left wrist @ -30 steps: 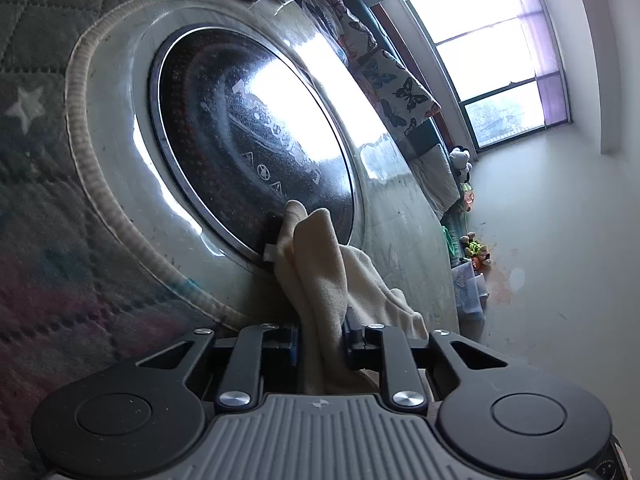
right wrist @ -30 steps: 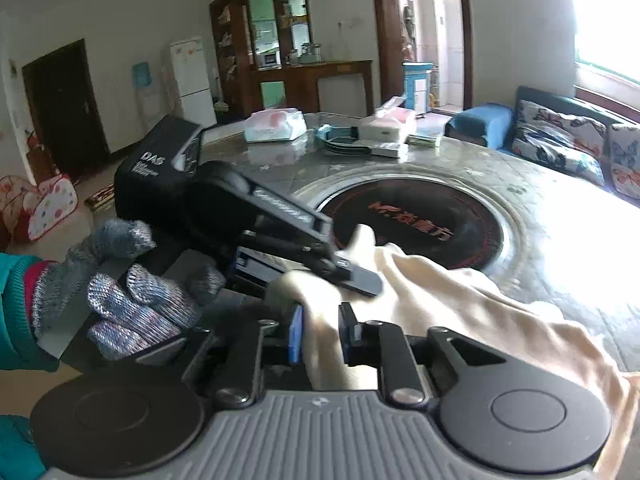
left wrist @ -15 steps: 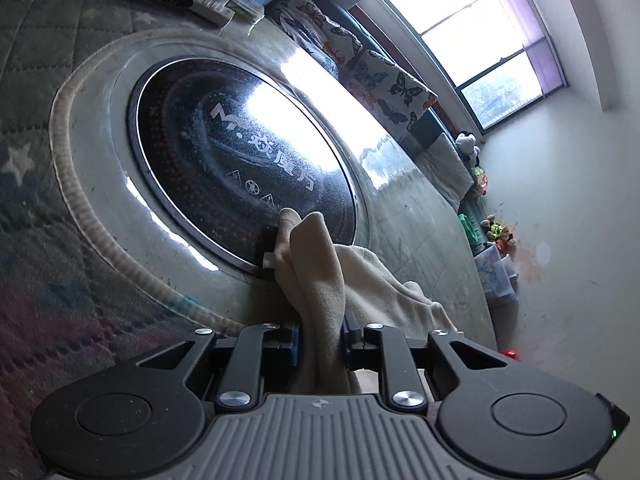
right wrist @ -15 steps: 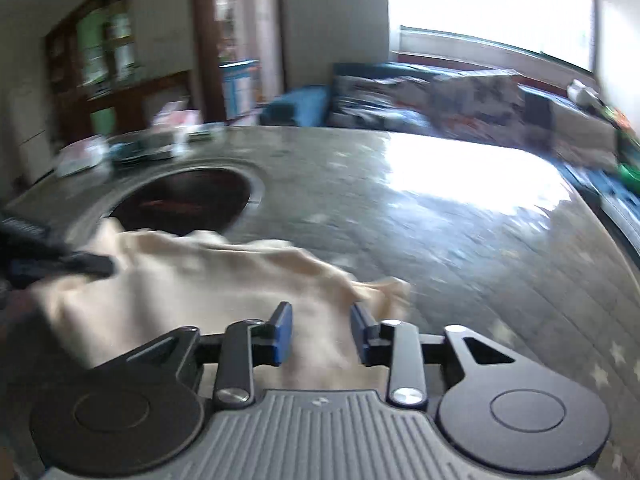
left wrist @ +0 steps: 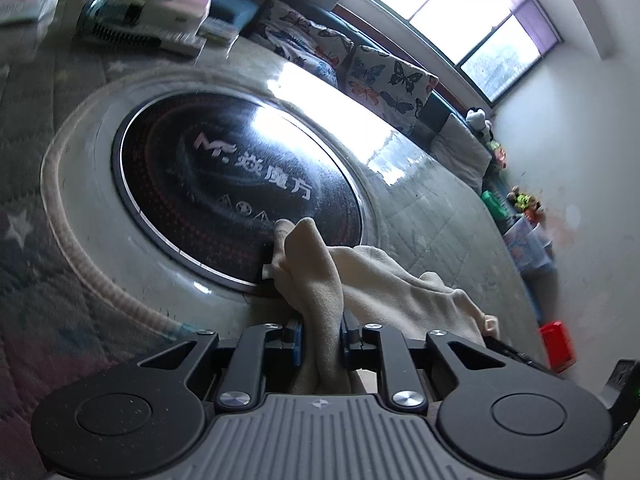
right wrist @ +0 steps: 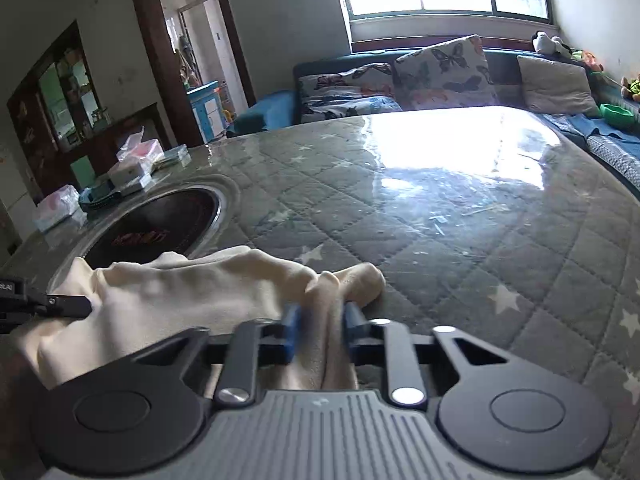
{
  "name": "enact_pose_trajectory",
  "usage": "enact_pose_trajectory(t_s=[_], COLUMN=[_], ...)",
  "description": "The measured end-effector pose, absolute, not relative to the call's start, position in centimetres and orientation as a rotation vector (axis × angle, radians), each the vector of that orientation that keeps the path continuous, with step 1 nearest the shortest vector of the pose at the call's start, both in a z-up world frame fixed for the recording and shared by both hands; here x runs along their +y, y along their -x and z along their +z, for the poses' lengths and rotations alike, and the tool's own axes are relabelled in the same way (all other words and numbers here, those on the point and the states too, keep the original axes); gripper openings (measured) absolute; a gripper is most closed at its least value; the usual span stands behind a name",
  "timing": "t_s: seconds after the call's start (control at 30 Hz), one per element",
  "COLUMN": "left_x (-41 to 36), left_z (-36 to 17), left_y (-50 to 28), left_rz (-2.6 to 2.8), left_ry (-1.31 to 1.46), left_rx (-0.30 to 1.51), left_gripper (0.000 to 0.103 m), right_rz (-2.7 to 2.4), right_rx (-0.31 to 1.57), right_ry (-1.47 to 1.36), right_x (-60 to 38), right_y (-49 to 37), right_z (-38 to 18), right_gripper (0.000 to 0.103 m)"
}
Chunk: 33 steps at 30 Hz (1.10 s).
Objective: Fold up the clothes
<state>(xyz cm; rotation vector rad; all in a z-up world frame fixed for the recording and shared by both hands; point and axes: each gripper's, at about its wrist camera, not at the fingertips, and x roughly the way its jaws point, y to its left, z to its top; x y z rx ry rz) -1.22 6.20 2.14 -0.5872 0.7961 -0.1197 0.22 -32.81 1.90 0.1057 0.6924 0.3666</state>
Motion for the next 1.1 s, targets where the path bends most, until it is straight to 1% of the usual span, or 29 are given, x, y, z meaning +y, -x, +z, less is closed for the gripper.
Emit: enact_pose_trajectory(t_s=[0.23,0.6,1.1], left_x=[4.3,-3.9,-14.5], left_z=[4.5,6.3,6.4], left_y=[0.1,-4.7,-10.0], left_rz=[-0.158,-0.278,-0.380], left_ry=[0.504,0.420,0.285], left_rx=[0.774,0.782,0.809], left_gripper=[0.015,0.014,0.014], right_rz=[0.372,0.253,0.072], right_rx=[0.615,0.515,0.497], right_ry=[-0.125,-0.101,-0.080], right_x=[-34.4,-40.2,-48.0], right_y=[1.2,1.5,-1.5], right_z=[4.3,8.3,9.1], right_gripper=[0.010,0.010,0.010])
